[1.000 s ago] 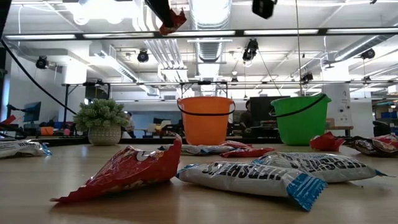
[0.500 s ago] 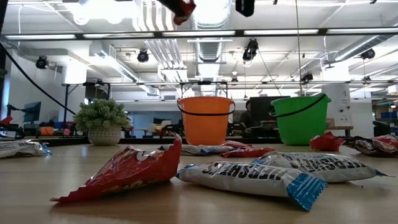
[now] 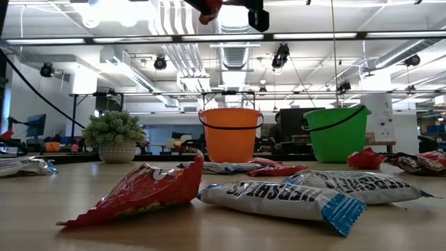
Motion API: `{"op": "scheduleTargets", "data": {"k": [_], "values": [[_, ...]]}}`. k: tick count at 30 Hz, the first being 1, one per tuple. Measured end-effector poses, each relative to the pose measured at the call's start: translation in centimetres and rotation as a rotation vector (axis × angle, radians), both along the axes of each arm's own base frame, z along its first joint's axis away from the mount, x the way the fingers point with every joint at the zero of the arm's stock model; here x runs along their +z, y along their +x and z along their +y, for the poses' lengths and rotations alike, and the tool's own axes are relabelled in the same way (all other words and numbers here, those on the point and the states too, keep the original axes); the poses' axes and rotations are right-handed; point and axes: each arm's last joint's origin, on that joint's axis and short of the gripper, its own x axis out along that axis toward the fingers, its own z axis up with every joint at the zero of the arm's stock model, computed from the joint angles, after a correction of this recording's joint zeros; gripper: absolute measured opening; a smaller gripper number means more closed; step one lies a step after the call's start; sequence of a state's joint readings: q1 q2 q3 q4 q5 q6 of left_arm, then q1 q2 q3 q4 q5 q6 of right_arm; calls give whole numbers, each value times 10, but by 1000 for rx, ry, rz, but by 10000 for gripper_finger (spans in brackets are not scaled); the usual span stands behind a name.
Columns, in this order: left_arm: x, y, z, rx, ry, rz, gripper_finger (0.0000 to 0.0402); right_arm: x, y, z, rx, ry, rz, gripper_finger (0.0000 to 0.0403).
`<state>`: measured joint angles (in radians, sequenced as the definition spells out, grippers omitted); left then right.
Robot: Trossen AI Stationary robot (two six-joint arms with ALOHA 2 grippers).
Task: Organize candy in baskets
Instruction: Put the red candy into the green bucket
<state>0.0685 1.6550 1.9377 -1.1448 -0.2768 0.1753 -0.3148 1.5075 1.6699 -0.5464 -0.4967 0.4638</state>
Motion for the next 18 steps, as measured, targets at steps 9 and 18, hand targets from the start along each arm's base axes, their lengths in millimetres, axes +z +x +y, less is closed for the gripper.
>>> {"op": "scheduleTargets", "data": {"k": [9, 18], "values": [[0, 0, 1, -5, -2, 2, 0, 0, 1, 0, 6, -15, -11, 109], [0, 0, 1, -5, -2, 0, 0, -6, 6, -3, -37, -34, 13, 109]]}}
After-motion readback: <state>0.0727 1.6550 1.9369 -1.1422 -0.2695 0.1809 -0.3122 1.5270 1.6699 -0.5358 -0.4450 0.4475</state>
